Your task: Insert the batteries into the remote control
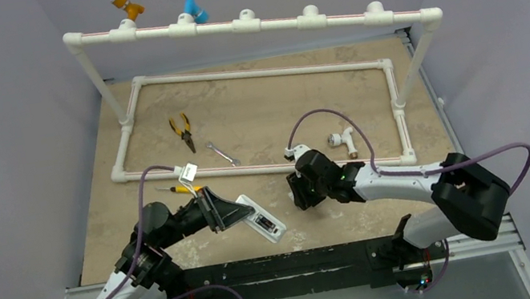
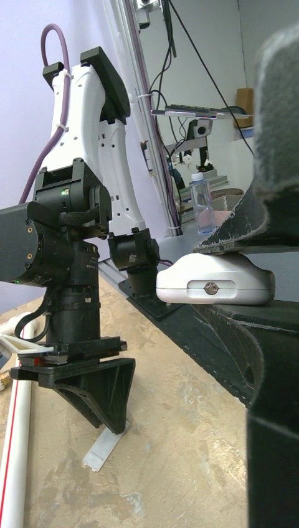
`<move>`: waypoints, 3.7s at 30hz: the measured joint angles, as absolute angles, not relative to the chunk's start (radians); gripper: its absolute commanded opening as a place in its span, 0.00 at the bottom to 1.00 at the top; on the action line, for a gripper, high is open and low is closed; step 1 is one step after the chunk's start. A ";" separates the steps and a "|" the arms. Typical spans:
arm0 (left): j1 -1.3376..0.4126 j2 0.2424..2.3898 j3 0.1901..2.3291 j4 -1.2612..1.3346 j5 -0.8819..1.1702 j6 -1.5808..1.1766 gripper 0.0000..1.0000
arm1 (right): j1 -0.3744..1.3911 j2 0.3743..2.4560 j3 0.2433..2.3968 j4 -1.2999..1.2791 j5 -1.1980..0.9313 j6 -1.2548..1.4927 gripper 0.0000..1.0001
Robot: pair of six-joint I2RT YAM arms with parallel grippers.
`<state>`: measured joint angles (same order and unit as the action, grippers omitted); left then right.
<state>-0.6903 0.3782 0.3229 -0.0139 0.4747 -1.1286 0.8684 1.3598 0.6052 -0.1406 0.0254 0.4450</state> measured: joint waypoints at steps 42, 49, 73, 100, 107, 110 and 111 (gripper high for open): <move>-0.690 0.363 0.314 -0.025 0.467 -1.129 0.00 | 1.055 1.560 0.792 -0.248 0.348 0.479 0.31; -0.690 0.366 0.314 -0.026 0.467 -1.129 0.00 | 1.069 1.565 0.799 -0.261 0.370 0.495 0.32; -0.690 0.327 0.296 -0.035 0.466 -1.130 0.00 | 1.179 1.579 0.796 -0.253 0.453 0.588 0.17; -0.691 0.314 0.296 -0.051 0.456 -1.130 0.00 | 1.211 1.419 0.733 -0.395 0.354 0.621 0.33; -0.690 0.315 0.296 -0.051 0.456 -1.130 0.00 | 1.211 1.348 0.701 -0.383 0.344 0.623 0.42; -0.691 0.315 0.296 -0.051 0.456 -1.130 0.00 | 1.211 1.346 0.684 -0.370 0.340 0.622 0.46; -0.691 0.315 0.296 -0.051 0.456 -1.130 0.00 | 1.211 1.345 0.677 -0.368 0.340 0.623 0.47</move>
<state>-0.6907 0.3149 0.2958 -0.0505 0.4561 -1.1297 1.2110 1.3449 0.6765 -0.3676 0.3405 0.6228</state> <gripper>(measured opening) 0.255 0.432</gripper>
